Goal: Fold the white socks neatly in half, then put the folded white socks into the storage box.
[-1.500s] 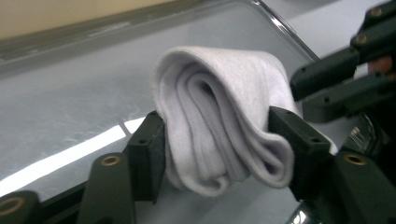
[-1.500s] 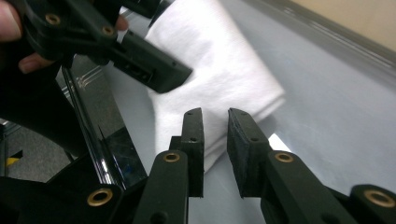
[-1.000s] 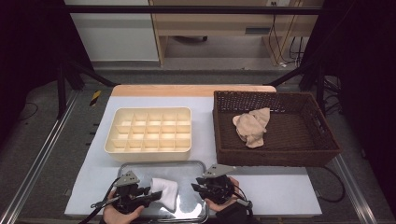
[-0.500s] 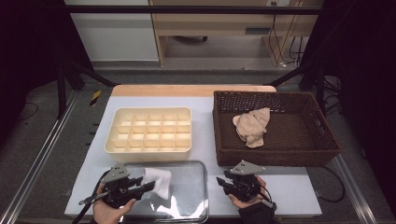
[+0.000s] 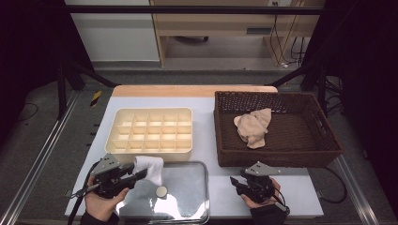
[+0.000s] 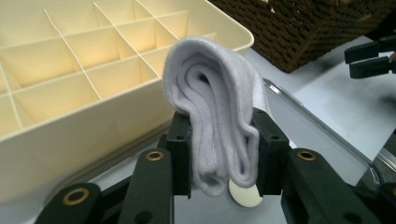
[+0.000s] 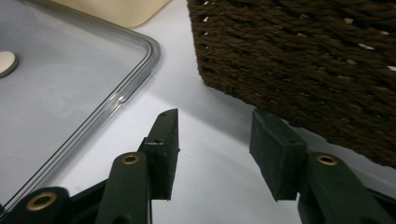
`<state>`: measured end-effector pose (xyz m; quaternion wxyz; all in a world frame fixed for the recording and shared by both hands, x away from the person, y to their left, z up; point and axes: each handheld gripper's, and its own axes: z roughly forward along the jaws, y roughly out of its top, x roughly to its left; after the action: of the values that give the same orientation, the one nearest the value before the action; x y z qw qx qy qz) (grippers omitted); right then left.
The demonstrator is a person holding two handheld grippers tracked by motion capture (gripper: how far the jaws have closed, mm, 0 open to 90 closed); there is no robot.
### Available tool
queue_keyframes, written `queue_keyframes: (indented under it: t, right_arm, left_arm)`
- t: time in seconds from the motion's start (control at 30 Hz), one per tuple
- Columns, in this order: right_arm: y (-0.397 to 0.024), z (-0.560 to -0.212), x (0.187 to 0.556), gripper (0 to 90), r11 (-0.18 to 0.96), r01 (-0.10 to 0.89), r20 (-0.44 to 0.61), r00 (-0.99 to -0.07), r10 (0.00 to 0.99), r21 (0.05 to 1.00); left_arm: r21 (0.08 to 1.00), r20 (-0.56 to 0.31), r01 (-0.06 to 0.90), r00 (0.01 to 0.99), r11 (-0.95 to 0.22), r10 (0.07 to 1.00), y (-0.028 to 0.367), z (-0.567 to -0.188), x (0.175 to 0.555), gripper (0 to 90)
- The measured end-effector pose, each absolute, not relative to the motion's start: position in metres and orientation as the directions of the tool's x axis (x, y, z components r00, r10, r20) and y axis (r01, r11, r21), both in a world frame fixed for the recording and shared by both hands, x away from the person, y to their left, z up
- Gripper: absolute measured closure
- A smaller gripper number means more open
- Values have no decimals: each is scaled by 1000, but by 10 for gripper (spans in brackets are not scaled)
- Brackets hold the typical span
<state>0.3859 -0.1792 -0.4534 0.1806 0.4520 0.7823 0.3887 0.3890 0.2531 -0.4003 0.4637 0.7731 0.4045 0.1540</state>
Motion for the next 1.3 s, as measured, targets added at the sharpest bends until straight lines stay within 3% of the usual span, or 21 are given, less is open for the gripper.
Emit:
queue_keyframes:
  t: [0.4,1.0,1.3]
  right_arm:
    - [-189,-453,388,454,253,569,65,-479,875,783]
    - [-190,-453,388,453,248,571,66,-472,879,783]
    - [-189,-454,389,455,252,573,66,-475,878,780]
  left_arm:
    - [857,-98,458,592,-235,800,263,-385,403,636]
    - [871,-43,434,537,-232,842,279,-362,438,635]
    - [852,-54,474,501,-221,864,284,-365,464,634]
